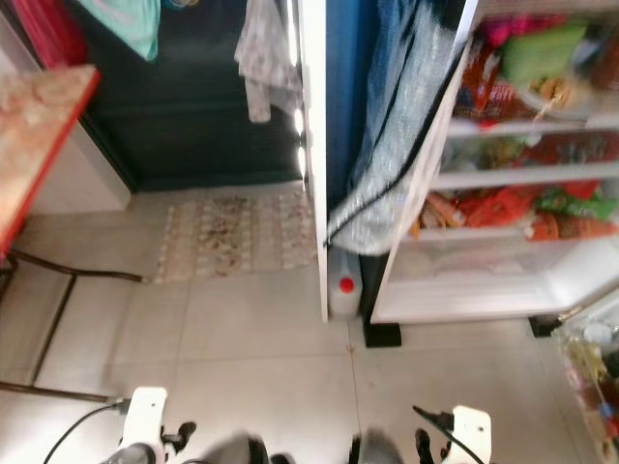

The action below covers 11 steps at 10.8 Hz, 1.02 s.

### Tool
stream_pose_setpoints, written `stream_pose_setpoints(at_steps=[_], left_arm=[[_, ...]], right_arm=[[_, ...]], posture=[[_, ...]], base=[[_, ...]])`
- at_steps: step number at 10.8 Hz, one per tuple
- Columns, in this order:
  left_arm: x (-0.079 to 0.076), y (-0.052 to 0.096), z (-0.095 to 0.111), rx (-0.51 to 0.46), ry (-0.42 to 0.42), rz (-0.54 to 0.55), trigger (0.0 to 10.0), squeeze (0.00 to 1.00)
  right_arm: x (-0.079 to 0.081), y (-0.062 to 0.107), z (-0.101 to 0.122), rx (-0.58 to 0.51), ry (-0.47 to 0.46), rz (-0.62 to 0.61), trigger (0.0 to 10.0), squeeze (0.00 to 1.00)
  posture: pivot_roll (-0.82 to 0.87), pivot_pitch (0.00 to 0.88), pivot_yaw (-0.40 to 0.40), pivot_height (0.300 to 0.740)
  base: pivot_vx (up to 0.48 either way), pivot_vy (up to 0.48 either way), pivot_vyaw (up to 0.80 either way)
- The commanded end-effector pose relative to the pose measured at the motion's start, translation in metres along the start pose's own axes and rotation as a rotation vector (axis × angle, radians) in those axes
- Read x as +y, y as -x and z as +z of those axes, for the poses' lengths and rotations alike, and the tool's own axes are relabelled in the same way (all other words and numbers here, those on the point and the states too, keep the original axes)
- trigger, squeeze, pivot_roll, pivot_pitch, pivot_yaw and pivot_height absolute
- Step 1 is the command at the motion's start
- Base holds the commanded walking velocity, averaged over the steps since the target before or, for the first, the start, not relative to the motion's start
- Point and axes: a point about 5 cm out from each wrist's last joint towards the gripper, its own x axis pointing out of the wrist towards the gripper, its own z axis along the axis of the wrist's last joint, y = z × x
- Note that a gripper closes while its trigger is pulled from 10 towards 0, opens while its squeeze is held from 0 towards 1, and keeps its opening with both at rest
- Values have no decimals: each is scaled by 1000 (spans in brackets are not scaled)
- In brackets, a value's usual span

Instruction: Restocking fridge

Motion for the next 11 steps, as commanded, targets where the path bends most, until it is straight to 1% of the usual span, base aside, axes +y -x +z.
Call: stream_pose_setpoints(at_steps=[1, 4, 7, 9, 10, 11], left_arm=[[2, 3, -12, 41, 0, 6, 10000, 0], [1, 3, -11, 40, 10, 6, 10000, 0], [1, 3, -13, 48, 20, 11, 10000, 0], [3, 4, -15, 55, 19, 12, 10000, 0], [4, 4, -15, 56, 5, 10, 10000, 0], [4, 4, -16, 59, 7, 10, 10000, 0]], right_arm=[[-2, 2, -8, 26, -13, -5, 10000, 0], [-4, 2, -6, 28, -4, -17, 10000, 0], [-2, 1, -5, 18, -11, -1, 10000, 0], [-2, 1, -5, 18, -21, -5, 10000, 0], [-2, 2, -6, 21, -26, -14, 10000, 0], [-2, 1, -6, 24, -22, -9, 10000, 0]], posture=[[-130, 156, 79, 740], [-132, 153, 74, 740], [-134, 151, 75, 740], [-135, 152, 77, 740], [-134, 152, 79, 740], [-135, 152, 80, 740]], base=[[0, 0, 0], [0, 0, 0], [0, 0, 0], [0, 324, 0], [0, 0, 0], [0, 0, -800]])
